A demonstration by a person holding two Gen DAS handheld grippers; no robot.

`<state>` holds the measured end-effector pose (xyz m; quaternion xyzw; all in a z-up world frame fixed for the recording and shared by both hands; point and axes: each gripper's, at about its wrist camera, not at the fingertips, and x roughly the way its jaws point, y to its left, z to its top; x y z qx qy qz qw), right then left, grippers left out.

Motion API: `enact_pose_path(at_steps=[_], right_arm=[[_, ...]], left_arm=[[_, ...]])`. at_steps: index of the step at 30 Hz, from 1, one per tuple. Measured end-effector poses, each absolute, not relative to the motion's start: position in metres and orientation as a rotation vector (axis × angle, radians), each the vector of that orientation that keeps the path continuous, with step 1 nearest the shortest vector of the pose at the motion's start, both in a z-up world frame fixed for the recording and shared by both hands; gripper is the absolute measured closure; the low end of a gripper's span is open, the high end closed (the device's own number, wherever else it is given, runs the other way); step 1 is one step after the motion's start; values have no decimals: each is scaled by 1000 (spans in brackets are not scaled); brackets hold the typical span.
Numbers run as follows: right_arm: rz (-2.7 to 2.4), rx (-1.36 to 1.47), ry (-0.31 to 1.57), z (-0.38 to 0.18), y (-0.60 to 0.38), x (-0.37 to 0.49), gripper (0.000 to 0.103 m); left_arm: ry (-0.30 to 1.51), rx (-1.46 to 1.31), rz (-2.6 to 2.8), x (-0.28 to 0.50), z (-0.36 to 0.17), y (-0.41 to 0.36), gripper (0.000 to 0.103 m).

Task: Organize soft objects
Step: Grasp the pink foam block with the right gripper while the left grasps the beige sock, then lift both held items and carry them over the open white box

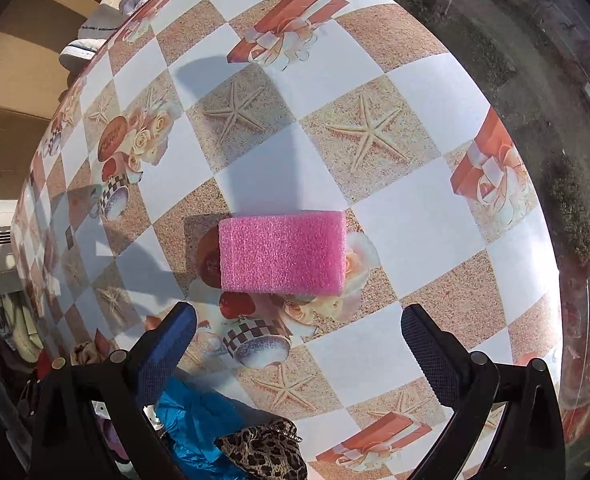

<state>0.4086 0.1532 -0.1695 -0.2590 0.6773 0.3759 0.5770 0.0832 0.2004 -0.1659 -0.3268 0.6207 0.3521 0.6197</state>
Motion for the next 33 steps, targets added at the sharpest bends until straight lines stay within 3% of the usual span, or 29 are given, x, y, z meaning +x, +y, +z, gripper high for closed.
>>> enact_pose_path(at_steps=[3, 9, 11, 12, 16, 18, 33], right_arm=[[861, -615, 1574, -182, 164, 406, 0], [839, -686, 1495, -192, 180, 396, 0], [849, -717, 1468, -192, 183, 392, 0], [854, -734, 1453, -191, 183, 389, 0], [858, -772, 1388, -184, 184, 376, 30], [883, -754, 1402, -178, 175, 377, 31], [1023, -635, 1362, -107, 137, 390, 31]], left_arm=[[1447, -734, 793, 83, -175, 202, 1], [1468, -740, 771, 89, -193, 206, 11], [1471, -758, 763, 88, -196, 208, 26], [1479, -773, 757, 87, -198, 209, 41], [1460, -790, 752, 82, -197, 217, 70], [1446, -773, 775, 82, -191, 216, 76], [1247, -752, 982, 74, -105, 190, 78]])
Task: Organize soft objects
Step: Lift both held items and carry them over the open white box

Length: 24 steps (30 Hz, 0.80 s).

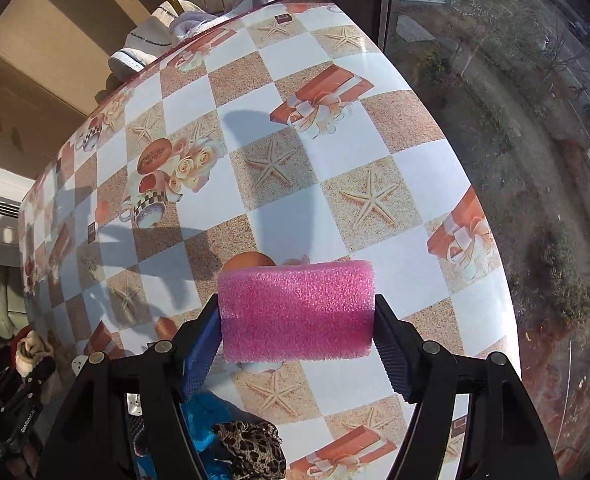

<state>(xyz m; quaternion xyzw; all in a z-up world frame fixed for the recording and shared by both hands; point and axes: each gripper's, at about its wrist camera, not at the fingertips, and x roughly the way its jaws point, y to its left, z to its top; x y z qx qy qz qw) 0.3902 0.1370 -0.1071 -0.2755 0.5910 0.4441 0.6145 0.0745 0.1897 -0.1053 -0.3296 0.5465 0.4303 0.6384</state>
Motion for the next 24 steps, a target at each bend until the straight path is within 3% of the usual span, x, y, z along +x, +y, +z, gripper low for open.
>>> enact_pose_path(at_steps=[13, 24], right_arm=[[1066, -592, 1395, -71, 71, 376, 31], [1109, -581, 1333, -21, 12, 308, 31]], left_arm=[[1187, -749, 972, 65, -60, 107, 78], [1157, -719, 919, 27, -36, 50, 78]])
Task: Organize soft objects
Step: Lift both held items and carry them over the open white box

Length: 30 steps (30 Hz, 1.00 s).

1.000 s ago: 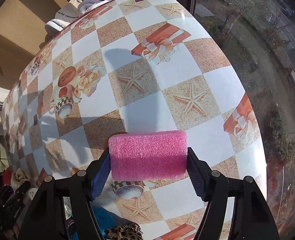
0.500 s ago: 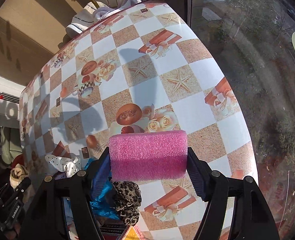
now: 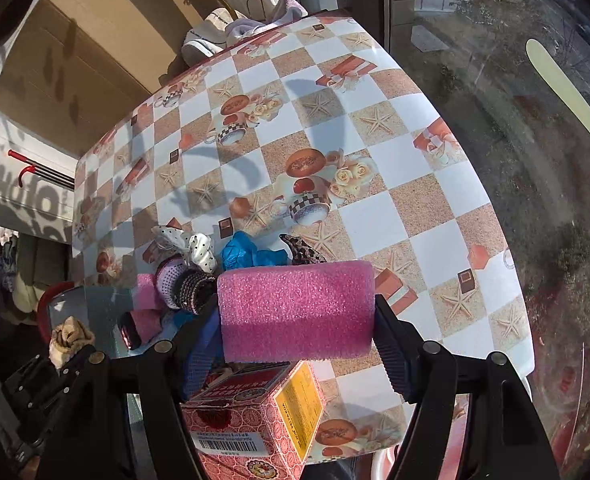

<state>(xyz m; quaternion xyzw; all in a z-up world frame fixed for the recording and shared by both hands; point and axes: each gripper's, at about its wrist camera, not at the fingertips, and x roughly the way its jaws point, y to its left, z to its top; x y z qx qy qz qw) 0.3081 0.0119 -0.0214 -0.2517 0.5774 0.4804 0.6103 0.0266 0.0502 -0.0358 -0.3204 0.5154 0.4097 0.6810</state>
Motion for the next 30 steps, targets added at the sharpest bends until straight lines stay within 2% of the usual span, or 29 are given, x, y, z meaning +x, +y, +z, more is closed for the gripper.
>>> enact_pose_path(at_steps=[13, 30], right_arm=[[1197, -662, 1213, 24, -20, 203, 31], [1392, -824, 1233, 11, -49, 68, 31]], left_arm=[[1117, -721, 941, -50, -19, 10, 78], [1107, -780, 1010, -125, -27, -22, 78]])
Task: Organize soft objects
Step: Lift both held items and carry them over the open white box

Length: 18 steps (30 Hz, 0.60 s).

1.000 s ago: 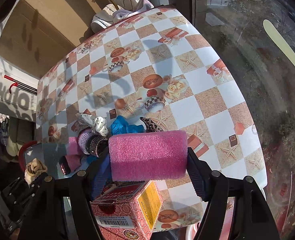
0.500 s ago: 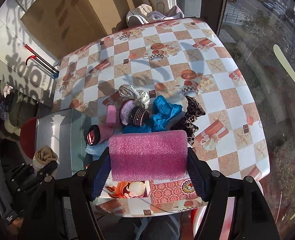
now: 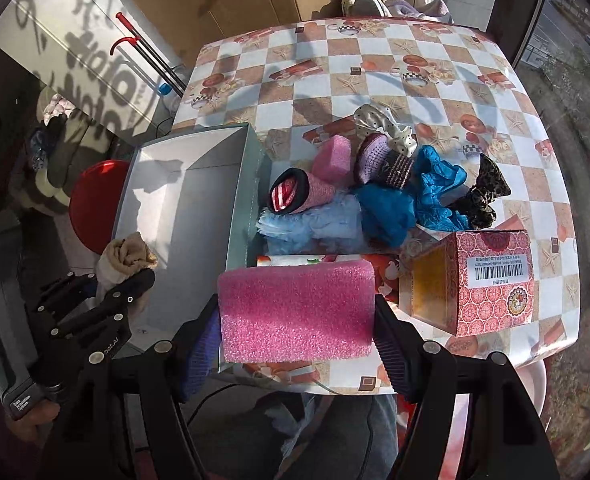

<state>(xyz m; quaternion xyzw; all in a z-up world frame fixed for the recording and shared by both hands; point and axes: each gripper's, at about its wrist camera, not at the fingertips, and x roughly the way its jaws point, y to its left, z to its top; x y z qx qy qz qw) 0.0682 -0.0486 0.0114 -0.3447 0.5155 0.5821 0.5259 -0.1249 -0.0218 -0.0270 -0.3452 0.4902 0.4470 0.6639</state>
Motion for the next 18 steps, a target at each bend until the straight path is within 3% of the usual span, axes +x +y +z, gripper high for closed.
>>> enact_pose_path(at_steps=[18], right_arm=[[1558, -1002, 1141, 12, -32, -11, 31]], left_arm=[[1110, -862, 1090, -168, -37, -34, 78]])
